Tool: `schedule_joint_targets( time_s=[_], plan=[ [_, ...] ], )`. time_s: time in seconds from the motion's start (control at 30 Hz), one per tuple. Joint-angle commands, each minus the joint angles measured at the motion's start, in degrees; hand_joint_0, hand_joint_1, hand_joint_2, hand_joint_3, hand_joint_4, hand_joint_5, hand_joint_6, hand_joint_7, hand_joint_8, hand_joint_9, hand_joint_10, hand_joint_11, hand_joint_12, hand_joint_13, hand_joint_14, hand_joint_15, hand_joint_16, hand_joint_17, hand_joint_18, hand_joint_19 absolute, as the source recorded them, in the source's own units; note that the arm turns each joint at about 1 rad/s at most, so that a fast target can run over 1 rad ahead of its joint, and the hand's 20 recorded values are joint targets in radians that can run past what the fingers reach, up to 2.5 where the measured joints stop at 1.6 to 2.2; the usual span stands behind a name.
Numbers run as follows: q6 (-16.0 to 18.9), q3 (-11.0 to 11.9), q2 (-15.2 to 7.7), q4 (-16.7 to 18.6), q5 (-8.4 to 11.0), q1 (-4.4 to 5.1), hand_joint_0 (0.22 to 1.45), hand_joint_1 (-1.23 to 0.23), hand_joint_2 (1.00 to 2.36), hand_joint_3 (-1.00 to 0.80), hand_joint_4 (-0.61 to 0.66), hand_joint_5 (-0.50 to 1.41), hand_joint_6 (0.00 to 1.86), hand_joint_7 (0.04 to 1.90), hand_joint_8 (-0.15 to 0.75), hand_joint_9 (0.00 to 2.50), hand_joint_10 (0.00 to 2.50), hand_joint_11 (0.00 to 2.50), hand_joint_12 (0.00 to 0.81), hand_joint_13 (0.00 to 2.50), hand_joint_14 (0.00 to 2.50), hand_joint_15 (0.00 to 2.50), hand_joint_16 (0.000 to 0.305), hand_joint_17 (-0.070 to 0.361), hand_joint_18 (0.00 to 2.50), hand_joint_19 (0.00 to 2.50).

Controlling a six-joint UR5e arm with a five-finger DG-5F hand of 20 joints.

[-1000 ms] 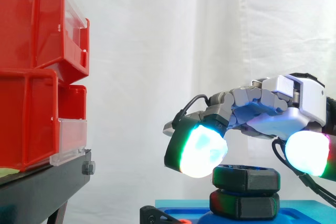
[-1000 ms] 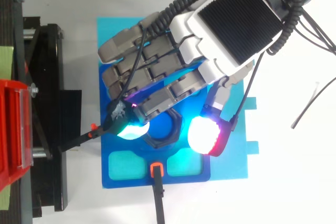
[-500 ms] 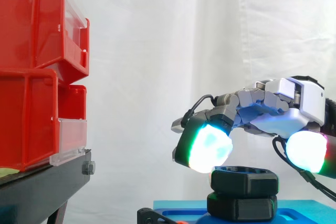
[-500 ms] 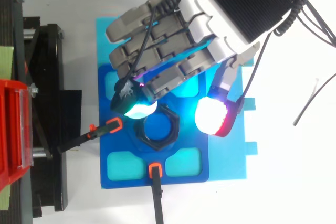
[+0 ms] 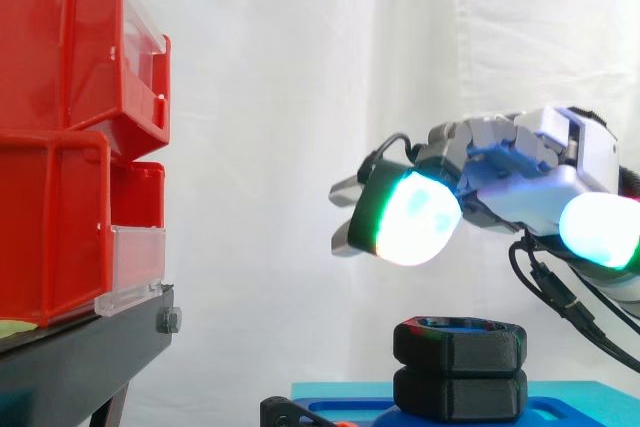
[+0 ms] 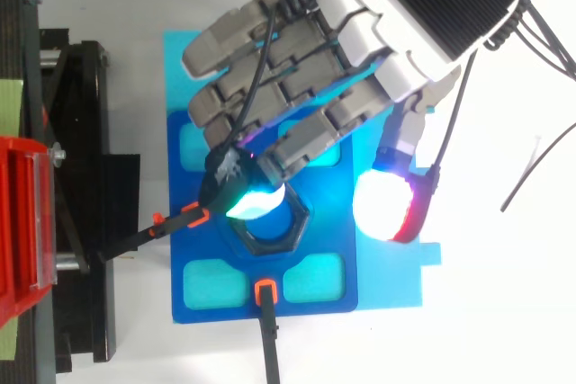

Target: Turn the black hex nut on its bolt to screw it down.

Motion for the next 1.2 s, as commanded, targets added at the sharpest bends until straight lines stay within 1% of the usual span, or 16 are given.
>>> schedule_joint_targets(
  time_s=[0.0,0.03,0.1,0.2,0.37,0.43,0.5,0.57,0.6,0.63,0.7,0.77,0.87,0.93,1.03,1.17],
  plan=[
    [0.7,0.0,0.0,1.4,0.14,0.60,0.51,-0.41,1.00,-0.50,0.21,-0.17,0.61,0.93,0.282,0.57,0.01,0.42,0.287,0.57,0.01,0.21,0.050,0.113,0.52,0.32],
    [0.6,0.0,0.0,1.6,0.32,1.39,0.51,-0.41,1.00,-0.50,0.22,-0.17,0.61,0.93,0.281,0.57,0.01,0.42,0.288,0.57,0.01,0.20,0.050,0.113,0.52,0.32],
    [0.6,0.0,0.0,1.8,0.58,2.01,0.51,-0.41,1.00,-0.50,0.22,-0.17,0.61,0.93,0.281,0.57,0.01,0.42,0.288,0.57,0.01,0.21,0.050,0.113,0.52,0.32],
    [0.5,0.0,0.0,1.9,1.99,5.09,0.51,-0.41,1.00,-0.50,0.22,-0.17,0.61,0.94,0.281,0.57,0.01,0.42,0.289,0.57,0.01,0.20,0.050,0.113,0.52,0.32],
    [-1.0,-0.1,-0.2,1.7,3.92,5.88,0.51,-0.41,1.00,-0.50,0.22,-0.17,0.59,0.96,0.281,0.57,0.01,0.42,0.289,0.58,0.01,0.21,0.050,0.113,0.52,0.32],
    [-3.0,-0.1,-0.3,1.0,5.15,6.76,0.51,-0.41,1.00,-0.50,0.23,-0.16,0.58,0.98,0.281,0.57,0.01,0.42,0.290,0.58,0.01,0.21,0.050,0.113,0.52,0.32],
    [-4.2,-0.1,-0.5,0.6,5.86,7.28,0.51,-0.41,1.00,-0.50,0.22,-0.16,0.55,1.03,0.281,0.57,0.01,0.42,0.290,0.58,0.01,0.21,0.050,0.113,0.52,0.32],
    [-4.8,-0.1,-0.5,0.6,6.03,7.37,0.51,-0.41,1.00,-0.50,0.22,-0.15,0.52,1.09,0.281,0.57,0.01,0.41,0.291,0.57,0.01,0.21,0.050,0.113,0.52,0.32],
    [-5.1,-0.1,-1.1,0.6,6.03,7.37,0.51,-0.41,1.00,-0.50,0.22,-0.14,0.50,1.11,0.280,0.56,0.01,0.40,0.292,0.57,0.01,0.21,0.050,0.113,0.52,0.32],
    [-5.0,0.1,-1.8,1.0,6.03,7.37,0.50,-0.41,1.00,-0.50,0.22,-0.15,0.50,1.09,0.278,0.56,0.01,0.39,0.292,0.57,0.01,0.22,0.050,0.113,0.52,0.32],
    [-4.7,0.2,-2.0,1.2,6.03,7.20,0.50,-0.41,1.00,-0.50,0.21,-0.15,0.50,1.06,0.277,0.56,0.01,0.38,0.294,0.57,0.01,0.22,0.050,0.113,0.51,0.31],
    [-4.6,0.3,-2.9,1.8,6.03,7.02,0.51,-0.41,1.00,-0.50,0.22,-0.15,0.50,1.03,0.273,0.55,0.01,0.36,0.296,0.56,0.01,0.23,0.050,0.113,0.50,0.31],
    [-3.6,0.3,-3.8,4.0,5.68,6.49,0.50,-0.41,1.00,-0.50,0.21,-0.14,0.50,0.95,0.268,0.53,0.01,0.30,0.301,0.56,0.01,0.24,0.050,0.112,0.48,0.31],
    [-3.2,0.4,-3.8,4.4,5.33,6.32,0.50,-0.41,1.00,-0.50,0.19,-0.15,0.50,0.87,0.255,0.50,0.01,0.22,0.303,0.54,0.01,0.21,0.050,0.112,0.47,0.31],
    [-3.3,0.3,-3.8,4.2,4.71,5.70,0.50,-0.40,1.00,-0.50,0.17,-0.15,0.50,0.81,0.247,0.47,0.00,0.17,0.307,0.53,0.01,0.20,0.050,0.112,0.46,0.30],
    [-4.7,0.2,-4.2,3.9,4.54,5.35,0.50,-0.40,1.00,-0.50,0.17,-0.15,0.50,0.80,0.248,0.47,0.00,0.17,0.307,0.52,0.01,0.20,0.050,0.113,0.45,0.30]
  ],
)
